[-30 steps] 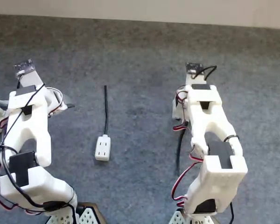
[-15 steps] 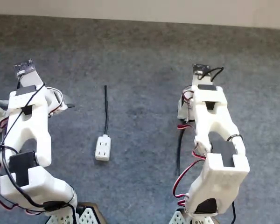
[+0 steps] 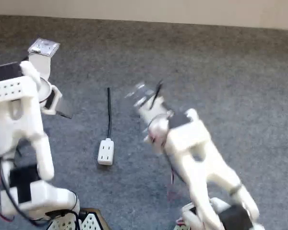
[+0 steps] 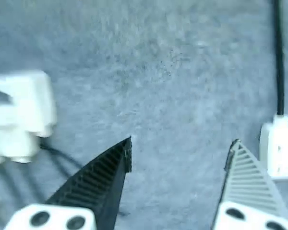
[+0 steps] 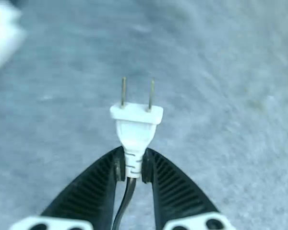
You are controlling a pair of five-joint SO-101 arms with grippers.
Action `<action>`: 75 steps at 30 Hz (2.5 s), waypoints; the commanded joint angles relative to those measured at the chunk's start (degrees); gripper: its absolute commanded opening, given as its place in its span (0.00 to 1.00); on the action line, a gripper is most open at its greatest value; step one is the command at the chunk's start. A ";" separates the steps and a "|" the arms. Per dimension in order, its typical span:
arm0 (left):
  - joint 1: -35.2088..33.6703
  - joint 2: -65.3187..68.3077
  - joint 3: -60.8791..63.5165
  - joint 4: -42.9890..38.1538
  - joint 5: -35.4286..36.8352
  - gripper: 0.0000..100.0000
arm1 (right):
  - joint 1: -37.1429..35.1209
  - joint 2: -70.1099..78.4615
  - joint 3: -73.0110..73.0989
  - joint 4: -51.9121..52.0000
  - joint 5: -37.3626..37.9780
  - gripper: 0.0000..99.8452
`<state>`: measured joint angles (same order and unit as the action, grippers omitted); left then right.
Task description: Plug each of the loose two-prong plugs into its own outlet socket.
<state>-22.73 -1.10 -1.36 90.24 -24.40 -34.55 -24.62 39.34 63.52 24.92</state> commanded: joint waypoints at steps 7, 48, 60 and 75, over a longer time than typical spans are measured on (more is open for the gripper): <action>4.53 -39.60 29.23 -5.36 -13.98 0.35 | -23.25 -16.22 2.95 0.48 -7.12 0.01; 23.52 -85.23 76.44 -22.33 5.89 0.37 | -20.09 -29.93 4.18 3.21 -15.12 0.01; 23.69 -85.05 76.62 -22.15 5.89 0.37 | -19.03 -33.36 -2.59 8.84 -13.19 0.01; 22.64 -84.88 64.57 -22.07 11.60 0.37 | -17.19 -33.36 2.33 7.60 -11.96 0.01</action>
<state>-6.20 -86.11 67.47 68.35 -15.60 -50.29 -56.97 42.07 72.75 14.20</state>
